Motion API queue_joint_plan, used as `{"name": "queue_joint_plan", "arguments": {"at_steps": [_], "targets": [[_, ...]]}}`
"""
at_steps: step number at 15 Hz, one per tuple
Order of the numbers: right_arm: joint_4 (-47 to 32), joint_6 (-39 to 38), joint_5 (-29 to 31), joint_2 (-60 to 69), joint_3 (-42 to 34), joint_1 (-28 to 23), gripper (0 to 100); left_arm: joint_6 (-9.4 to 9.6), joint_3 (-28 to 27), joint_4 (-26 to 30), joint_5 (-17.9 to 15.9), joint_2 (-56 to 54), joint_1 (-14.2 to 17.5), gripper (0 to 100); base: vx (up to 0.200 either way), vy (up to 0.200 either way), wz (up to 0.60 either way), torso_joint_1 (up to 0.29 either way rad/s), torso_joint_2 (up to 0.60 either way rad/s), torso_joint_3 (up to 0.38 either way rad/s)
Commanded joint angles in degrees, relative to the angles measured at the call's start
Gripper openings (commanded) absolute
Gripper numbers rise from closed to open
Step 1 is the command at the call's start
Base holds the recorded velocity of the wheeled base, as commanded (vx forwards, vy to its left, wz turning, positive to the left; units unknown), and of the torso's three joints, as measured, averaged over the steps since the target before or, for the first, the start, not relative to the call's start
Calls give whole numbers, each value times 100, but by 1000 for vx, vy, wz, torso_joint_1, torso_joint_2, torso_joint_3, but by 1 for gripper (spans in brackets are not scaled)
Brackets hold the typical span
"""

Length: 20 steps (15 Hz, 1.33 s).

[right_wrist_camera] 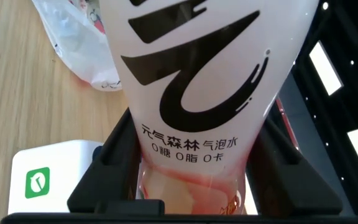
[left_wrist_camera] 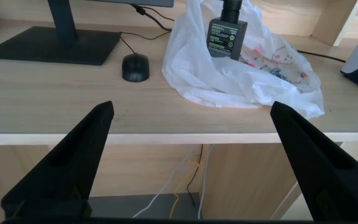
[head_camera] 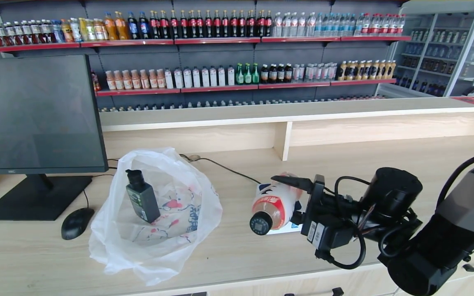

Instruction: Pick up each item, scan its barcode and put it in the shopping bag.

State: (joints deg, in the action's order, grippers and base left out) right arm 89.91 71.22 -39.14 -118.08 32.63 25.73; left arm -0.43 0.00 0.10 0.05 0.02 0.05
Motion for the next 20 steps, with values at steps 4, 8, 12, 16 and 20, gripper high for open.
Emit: {"name": "queue_joint_plan", "arguments": {"at_steps": [4, 8, 12, 16, 20], "targets": [[9, 6, -23, -75, 24, -25, 0, -1, 0, -1, 4, -2, 4, 100, 0, 0, 0, 0, 0, 0], [9, 6, -23, -101, 41, -25, 0, -1, 0, -1, 4, -2, 4, 100, 0, 0, 0, 0, 0, 0], [9, 15, -23, -189, 41, -51, 0, -1, 0, -1, 4, -2, 4, 100, 0, 0, 0, 0, 0, 0], [9, 6, -23, -233, 120, -51, 0, -1, 0, -1, 4, -2, 4, 100, 0, 0, 0, 0, 0, 0], [9, 6, -23, -233, 120, -51, 0, -1, 0, -1, 4, -2, 4, 100, 0, 0, 0, 0, 0, 0]]}}
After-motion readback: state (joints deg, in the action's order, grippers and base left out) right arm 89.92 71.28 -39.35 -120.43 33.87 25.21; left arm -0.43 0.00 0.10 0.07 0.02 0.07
